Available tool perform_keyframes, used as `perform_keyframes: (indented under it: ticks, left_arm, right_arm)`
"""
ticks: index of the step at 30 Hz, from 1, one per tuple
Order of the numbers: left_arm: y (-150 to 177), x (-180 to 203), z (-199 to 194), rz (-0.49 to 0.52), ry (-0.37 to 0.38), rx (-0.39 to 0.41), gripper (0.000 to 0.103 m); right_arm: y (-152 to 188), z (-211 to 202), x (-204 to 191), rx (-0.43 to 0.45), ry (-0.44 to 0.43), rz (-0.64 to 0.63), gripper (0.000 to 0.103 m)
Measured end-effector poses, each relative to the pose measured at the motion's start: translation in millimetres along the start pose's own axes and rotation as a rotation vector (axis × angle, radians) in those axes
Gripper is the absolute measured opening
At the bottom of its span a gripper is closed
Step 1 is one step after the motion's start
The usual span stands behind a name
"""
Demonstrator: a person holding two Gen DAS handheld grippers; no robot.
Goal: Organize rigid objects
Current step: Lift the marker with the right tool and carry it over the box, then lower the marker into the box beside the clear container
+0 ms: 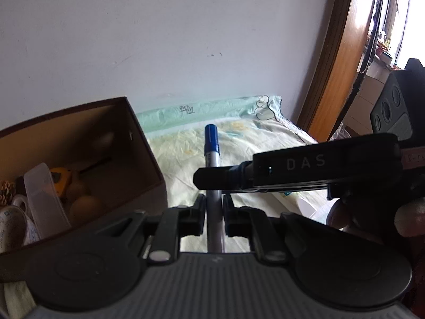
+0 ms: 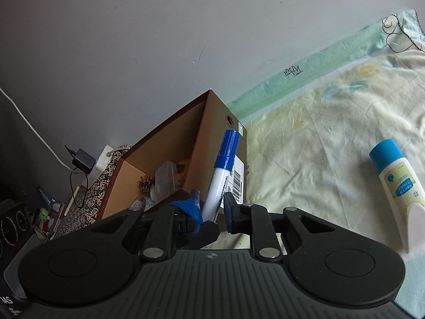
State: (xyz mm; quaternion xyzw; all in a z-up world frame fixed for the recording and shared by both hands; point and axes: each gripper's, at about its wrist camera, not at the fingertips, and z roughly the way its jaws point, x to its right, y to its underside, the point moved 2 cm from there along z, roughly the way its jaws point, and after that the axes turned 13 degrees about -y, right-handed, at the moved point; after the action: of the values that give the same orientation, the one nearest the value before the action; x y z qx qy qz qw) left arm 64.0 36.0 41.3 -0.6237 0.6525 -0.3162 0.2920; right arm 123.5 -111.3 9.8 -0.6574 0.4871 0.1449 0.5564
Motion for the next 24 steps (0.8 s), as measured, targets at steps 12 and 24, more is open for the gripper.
perform_keyframes:
  ticks: [12, 24]
  left_arm:
    - [-26, -69, -16, -0.024, -0.055, 0.014, 0.009]
    - [-25, -143, 16, -0.155, -0.072, -0.054, 0.009]
  right_arm:
    - [-26, 71, -63, -0.102, -0.069, -0.207, 0.001]
    - [-36, 156, -65, -0.249, -0.015, -0.263, 0.001]
